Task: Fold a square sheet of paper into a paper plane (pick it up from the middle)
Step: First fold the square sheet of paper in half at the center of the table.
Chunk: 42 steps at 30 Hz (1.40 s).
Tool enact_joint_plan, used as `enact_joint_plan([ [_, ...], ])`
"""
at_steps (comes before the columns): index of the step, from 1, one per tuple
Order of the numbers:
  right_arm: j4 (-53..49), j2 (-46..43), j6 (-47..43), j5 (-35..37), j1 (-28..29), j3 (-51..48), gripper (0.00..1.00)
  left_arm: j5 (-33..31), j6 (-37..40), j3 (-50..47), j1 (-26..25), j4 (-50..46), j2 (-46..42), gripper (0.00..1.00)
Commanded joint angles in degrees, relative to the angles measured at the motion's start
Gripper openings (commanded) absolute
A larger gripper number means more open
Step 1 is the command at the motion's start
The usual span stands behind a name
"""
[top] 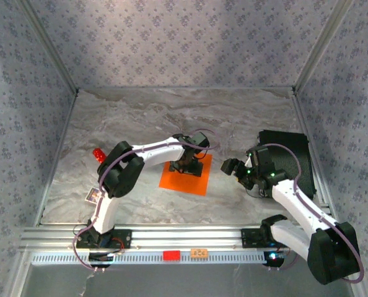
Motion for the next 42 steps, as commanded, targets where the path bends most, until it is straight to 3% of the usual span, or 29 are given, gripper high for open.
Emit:
enact_joint_plan([
  [1, -1.45, -0.83, 0.00, -0.54, -0.22, 0.30, 0.86, 1.57, -0.28, -2.13, -0.29, 0.44, -0.33, 0.82],
  [16, -1.65, -2.48, 0.71, -0.26, -0.14, -0.23, 0.87, 1.47, -0.68, -3.71, -0.37, 2.44, -2.47, 0.76],
  [31, -1.61, -2.65, 0.48, -0.56, -0.15, -0.06, 0.87, -1.33, 0.60, 0.49, 0.24, -0.15, -2.50, 0.85],
  [42, -1.52, -2.67, 0.85, -0.23, -0.08, -0.61, 0.88, 0.66, 0.78, -0.70, 0.62, 0.06, 1.34, 0.87],
])
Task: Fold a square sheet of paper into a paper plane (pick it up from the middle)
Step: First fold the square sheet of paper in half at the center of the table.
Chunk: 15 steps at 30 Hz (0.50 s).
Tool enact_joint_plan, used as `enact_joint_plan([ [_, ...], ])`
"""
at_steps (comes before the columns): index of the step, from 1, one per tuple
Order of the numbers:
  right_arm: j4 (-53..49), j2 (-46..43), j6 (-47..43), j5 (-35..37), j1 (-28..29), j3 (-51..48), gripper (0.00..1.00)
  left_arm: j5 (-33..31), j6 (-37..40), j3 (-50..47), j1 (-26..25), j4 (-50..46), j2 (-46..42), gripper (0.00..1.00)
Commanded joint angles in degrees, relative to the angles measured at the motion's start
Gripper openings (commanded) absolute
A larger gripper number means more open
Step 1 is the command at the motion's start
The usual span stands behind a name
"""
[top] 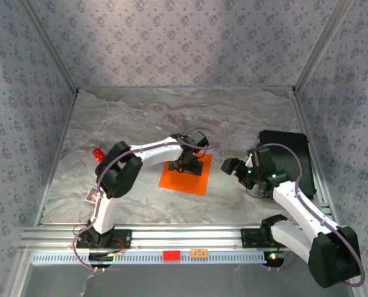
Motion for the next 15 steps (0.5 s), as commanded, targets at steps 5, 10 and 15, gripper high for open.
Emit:
enact_joint_plan([
  [5, -1.37, -0.91, 0.85, -0.26, -0.16, -0.64, 0.88, 0.64, 0.33, -0.79, 0.05, -2.02, 3.26, 0.87],
  [10, -1.44, -0.93, 0.81, -0.13, -0.23, -0.48, 0.88, 0.95, 0.59, -0.86, -0.02, -2.16, 4.10, 0.85],
  [15, -1.37, -1.09, 1.04, -0.01, -0.22, -0.55, 0.88, -2.09, 1.34, 0.92, -0.96, -4.85, 6.04, 0.84],
])
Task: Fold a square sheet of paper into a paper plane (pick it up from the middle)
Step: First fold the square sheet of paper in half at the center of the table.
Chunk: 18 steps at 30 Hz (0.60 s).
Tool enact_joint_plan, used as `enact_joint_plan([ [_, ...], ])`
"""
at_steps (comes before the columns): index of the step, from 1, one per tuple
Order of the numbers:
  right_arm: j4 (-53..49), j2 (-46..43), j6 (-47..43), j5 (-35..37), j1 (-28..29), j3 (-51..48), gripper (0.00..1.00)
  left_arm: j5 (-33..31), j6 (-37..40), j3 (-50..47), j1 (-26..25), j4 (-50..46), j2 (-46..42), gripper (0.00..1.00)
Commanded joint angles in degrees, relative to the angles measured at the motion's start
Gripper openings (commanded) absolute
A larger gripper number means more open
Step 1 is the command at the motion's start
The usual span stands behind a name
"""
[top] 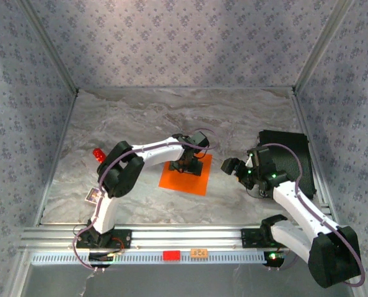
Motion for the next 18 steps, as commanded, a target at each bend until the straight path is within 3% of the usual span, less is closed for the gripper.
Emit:
enact_joint_plan([
  [1, -1.33, -1.19, 1.11, 0.06, -0.24, -0.54, 0.88, -1.09, 1.05, -0.05, -0.72, -3.91, 5.22, 0.84],
  [13, -1.36, -1.35, 1.16, -0.04, -0.24, -0.63, 0.88, 0.34, 0.83, -1.35, -0.81, -1.48, 2.64, 0.80],
  [18, -1.54, -1.36, 0.98, 0.08, -0.20, -0.31, 0.88, 1.07, 0.83, -1.64, -0.81, -0.06, 0.20, 0.65],
])
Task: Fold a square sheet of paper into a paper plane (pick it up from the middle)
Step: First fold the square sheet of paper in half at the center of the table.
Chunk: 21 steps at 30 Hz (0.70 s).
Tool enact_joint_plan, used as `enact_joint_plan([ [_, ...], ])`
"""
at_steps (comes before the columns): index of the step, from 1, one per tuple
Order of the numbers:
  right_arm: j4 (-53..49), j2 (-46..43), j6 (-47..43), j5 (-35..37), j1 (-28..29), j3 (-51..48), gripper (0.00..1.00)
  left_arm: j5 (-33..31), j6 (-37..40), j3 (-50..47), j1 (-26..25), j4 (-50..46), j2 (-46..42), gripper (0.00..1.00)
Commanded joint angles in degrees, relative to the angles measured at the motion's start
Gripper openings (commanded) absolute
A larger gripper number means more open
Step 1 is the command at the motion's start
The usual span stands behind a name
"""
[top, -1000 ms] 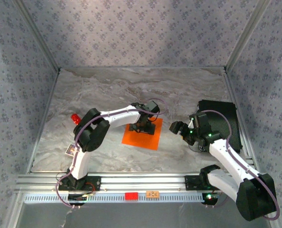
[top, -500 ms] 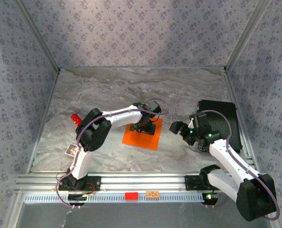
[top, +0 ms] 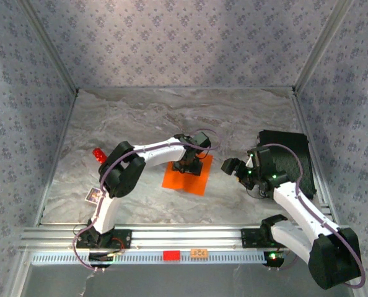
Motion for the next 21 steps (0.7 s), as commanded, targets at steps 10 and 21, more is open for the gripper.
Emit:
enact_joint_plan([
  [10, -1.92, -0.53, 0.55, 1.43, -0.25, 1.02, 0.88, 1.27, -0.74, -6.93, 0.34, 4.63, -7.09, 0.41],
  [21, -2.31, -0.72, 0.39, 3.03, -0.74, 1.41, 0.88, 20.92, -8.58, -22.03, 6.81, 29.44, -17.71, 0.38],
])
